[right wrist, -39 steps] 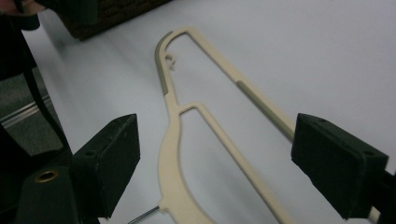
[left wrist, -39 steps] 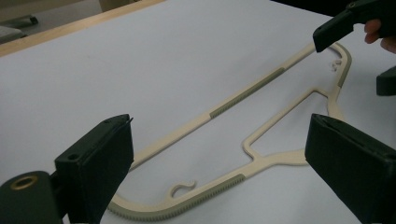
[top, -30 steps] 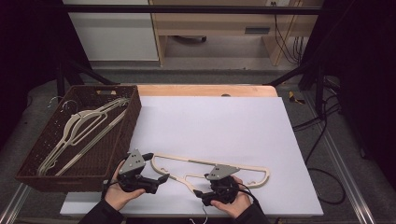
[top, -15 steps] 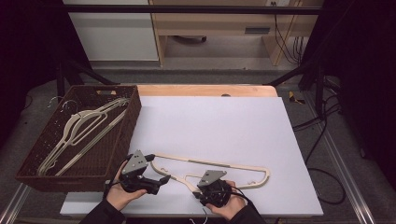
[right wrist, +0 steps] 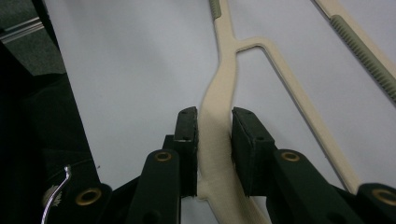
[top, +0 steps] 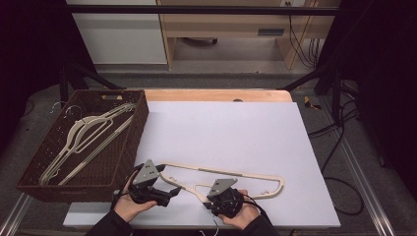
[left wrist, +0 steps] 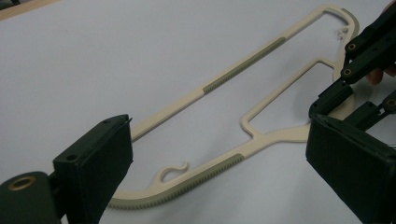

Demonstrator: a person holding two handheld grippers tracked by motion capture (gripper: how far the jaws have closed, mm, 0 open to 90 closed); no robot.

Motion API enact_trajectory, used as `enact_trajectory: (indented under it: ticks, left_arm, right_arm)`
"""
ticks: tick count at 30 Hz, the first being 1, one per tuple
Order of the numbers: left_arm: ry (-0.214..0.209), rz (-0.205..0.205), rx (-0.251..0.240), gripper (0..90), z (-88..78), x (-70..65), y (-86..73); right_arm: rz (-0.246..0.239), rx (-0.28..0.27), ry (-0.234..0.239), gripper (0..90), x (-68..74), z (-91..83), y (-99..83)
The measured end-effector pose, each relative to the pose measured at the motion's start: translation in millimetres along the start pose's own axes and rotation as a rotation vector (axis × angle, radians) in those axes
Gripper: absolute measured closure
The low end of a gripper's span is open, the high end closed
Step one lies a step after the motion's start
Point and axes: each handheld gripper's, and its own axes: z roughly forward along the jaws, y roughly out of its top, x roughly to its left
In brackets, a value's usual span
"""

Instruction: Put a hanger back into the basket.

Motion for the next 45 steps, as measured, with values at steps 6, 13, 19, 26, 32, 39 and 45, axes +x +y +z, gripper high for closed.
enact_trajectory:
  ticks: [6, 13, 19, 26, 32, 39, 45]
  left_arm:
    - [-0.019, 0.034, 0.032, 7.5, 8.1, -3.5, -2.1]
    - [-0.042, 0.148, 0.105, 8.4, 29.2, -16.1, -1.0]
    - [-0.065, 0.228, 0.16, 11.9, 43.5, -20.8, 0.1]
    - [-0.056, 0.312, 0.194, 23.1, 52.5, -24.0, 1.5]
    - [-0.056, 0.37, 0.195, 31.9, 56.6, -29.7, 3.8]
    - [-0.049, 0.43, 0.206, 43.0, 63.1, -36.8, 8.0]
    - [-0.023, 0.485, 0.24, 53.3, 64.7, -39.9, 12.5]
  right_arm:
    - [0.012, -0.015, 0.028, 72.6, -4.0, -1.1, 0.3]
    - [0.022, -0.018, 0.079, 72.5, -9.1, -7.2, 2.5]
    - [0.026, -0.032, 0.09, 72.5, -10.2, -9.7, 3.7]
    - [0.044, -0.04, 0.122, 72.5, -12.2, -15.0, 5.2]
    - [0.05, -0.053, 0.133, 72.6, -14.1, -18.8, 6.6]
    - [0.053, -0.062, 0.147, 72.6, -15.1, -22.9, 8.3]
    - [0.051, -0.081, 0.158, 72.7, -17.2, -28.9, 9.8]
